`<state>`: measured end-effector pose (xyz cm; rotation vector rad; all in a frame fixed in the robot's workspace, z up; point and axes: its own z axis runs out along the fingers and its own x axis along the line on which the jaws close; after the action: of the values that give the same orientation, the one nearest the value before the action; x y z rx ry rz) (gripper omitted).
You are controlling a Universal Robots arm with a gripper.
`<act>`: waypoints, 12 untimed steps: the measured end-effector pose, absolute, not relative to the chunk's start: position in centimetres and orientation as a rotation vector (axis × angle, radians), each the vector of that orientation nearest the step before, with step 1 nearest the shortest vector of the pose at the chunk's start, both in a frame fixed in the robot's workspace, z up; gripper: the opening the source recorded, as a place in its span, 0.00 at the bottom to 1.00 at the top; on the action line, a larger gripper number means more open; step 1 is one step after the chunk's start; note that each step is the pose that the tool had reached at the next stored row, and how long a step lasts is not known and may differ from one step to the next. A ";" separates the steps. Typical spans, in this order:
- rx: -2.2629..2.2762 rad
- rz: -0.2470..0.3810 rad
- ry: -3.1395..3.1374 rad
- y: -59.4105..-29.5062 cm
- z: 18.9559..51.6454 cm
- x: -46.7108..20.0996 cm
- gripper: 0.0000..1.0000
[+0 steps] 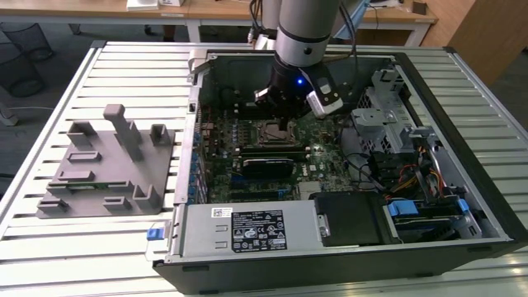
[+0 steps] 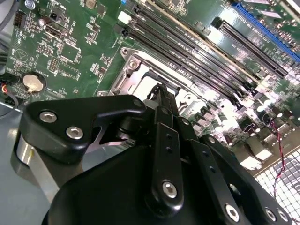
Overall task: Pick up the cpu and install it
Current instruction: 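Install the second cpu locking lever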
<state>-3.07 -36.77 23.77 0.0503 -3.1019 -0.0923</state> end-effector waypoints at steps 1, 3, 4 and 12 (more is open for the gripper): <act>0.050 -0.092 -3.102 -36.8 23.8 -3.1 0.11; 0.051 -0.092 -3.102 -36.9 23.8 -3.1 0.11; 0.051 -0.092 -3.102 -37.0 23.8 -3.1 0.11; 0.050 -0.094 -3.087 -38.0 23.7 -3.1 0.11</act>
<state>-3.06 -37.98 23.73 0.0496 -3.0871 -0.0939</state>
